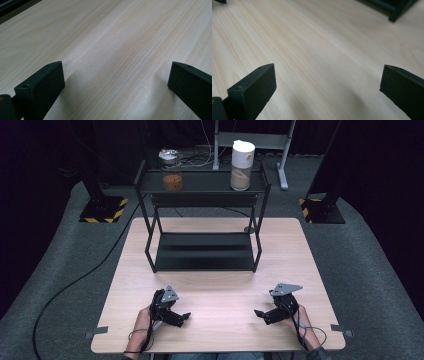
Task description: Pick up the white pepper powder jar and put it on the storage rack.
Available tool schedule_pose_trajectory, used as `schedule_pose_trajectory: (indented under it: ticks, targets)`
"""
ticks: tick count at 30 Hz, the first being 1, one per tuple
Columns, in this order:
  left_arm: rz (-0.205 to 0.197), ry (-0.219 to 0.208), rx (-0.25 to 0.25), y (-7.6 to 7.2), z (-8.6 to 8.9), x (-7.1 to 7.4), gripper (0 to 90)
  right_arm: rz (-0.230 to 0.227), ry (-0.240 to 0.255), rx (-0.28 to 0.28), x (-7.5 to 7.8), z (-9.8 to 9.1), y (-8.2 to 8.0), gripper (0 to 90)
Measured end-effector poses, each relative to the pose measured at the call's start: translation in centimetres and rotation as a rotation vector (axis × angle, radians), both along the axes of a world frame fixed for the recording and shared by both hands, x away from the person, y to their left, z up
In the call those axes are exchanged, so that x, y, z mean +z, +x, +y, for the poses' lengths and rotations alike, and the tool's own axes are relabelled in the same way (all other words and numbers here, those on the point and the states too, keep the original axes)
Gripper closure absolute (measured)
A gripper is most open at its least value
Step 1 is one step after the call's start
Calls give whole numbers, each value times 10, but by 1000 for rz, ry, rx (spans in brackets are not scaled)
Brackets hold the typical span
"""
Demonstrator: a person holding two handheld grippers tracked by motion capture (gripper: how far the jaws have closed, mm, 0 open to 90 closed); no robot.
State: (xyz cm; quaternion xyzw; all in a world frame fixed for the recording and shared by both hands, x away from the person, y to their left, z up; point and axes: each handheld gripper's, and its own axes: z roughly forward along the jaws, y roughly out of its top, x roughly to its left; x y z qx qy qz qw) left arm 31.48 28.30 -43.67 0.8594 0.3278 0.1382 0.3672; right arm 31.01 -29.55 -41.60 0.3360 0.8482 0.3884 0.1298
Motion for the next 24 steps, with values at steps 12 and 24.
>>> schedule_pose_trajectory:
  ticks: [12,24]
  targets:
    - [1,0,1,0,0,0,2,11,22,-63,-18,-11,-14,0]
    - [0,0,3,0,0,0,2,-21,-2,-67,-19,-7,-20,0]
